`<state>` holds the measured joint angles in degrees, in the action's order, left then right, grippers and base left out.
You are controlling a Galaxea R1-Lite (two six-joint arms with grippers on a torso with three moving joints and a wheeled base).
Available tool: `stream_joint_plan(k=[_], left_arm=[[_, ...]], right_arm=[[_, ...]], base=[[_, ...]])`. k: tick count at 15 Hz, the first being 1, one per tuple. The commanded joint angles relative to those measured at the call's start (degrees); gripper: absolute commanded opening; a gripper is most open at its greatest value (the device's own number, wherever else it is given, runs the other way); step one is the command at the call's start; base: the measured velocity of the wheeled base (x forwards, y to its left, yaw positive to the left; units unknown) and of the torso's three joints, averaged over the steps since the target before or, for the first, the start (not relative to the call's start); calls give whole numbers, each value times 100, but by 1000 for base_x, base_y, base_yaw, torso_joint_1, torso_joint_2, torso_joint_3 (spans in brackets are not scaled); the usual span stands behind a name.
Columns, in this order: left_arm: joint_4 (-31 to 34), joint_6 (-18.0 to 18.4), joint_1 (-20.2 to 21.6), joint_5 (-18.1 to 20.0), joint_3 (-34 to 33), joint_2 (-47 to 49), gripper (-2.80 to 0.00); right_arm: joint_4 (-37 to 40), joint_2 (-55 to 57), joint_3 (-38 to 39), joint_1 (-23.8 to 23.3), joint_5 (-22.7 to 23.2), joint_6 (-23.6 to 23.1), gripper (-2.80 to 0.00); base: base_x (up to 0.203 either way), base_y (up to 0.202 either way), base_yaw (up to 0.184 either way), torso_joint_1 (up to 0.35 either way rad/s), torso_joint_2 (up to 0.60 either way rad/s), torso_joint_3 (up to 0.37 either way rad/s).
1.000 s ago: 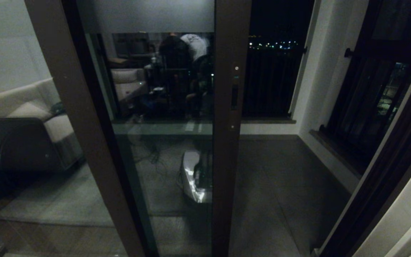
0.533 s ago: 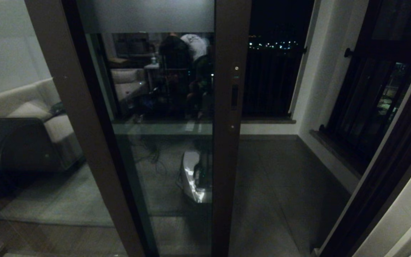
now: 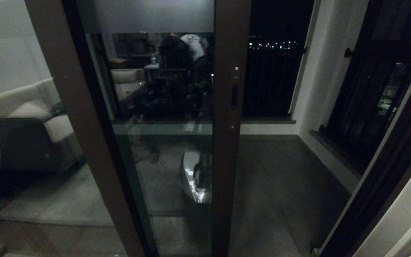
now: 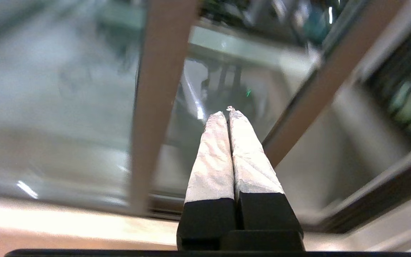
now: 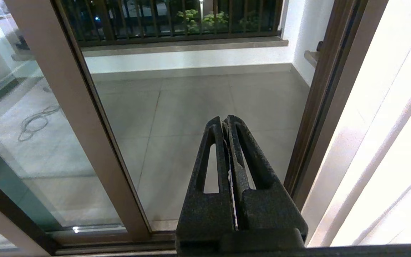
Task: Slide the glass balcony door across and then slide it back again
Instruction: Close the slid door
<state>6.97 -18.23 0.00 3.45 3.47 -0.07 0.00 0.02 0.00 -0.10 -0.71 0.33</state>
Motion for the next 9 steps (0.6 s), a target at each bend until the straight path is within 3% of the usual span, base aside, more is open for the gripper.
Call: stream_joint_plan(k=[1, 4, 6, 7, 8, 9], left_arm=[[-3, -508, 8, -167, -47, -1, -280], [-11, 957, 9, -101, -15, -1, -280], [-28, 2387, 7, -138, -68, -1, -280], [-162, 2896, 5, -105, -159, -1, -280], [-293, 3000, 3, -63, -208, -1, -280], [-344, 2589, 1, -81, -228, 2, -280]], right_arm=[[-1, -2, 0, 1, 0, 2, -280], [-7, -2, 0, 1, 0, 2, -280], [0, -2, 0, 1, 0, 2, -280], [0, -2, 0, 1, 0, 2, -280], [0, -2, 0, 1, 0, 2, -280], [0, -2, 0, 1, 0, 2, -280]], base=[[0, 0, 0, 0, 0, 0], [0, 0, 0, 0, 0, 0], [0, 0, 0, 0, 0, 0], [0, 0, 0, 0, 0, 0], [0, 0, 0, 0, 0, 0], [0, 0, 0, 0, 0, 0]])
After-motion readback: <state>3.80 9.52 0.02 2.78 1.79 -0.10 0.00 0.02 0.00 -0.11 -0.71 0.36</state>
